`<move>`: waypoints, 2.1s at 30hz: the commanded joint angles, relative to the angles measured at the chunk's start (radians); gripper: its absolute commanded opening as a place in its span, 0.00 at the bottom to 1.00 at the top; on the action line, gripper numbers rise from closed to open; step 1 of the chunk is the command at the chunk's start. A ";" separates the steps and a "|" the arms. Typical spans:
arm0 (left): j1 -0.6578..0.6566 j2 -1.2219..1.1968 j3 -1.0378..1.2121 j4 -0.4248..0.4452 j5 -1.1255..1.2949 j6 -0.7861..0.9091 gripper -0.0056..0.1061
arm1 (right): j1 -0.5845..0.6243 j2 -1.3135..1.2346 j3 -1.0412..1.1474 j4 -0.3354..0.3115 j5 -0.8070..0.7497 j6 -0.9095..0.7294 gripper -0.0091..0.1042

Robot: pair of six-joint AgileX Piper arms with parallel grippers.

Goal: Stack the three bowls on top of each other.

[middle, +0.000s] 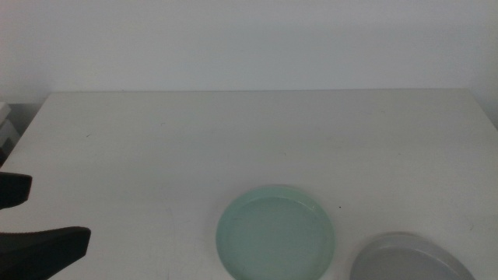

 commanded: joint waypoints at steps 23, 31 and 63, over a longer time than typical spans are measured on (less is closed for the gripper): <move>-0.005 0.005 -0.035 -0.014 -0.065 -0.001 0.99 | -0.004 0.739 -0.779 0.022 0.857 0.105 0.46; -0.005 0.005 -0.035 -0.014 -0.065 -0.001 0.99 | -0.007 0.940 -0.775 0.026 0.839 0.163 0.46; -0.005 0.005 -0.035 -0.014 -0.065 -0.001 0.99 | -0.038 1.538 -0.712 0.002 0.577 0.096 0.27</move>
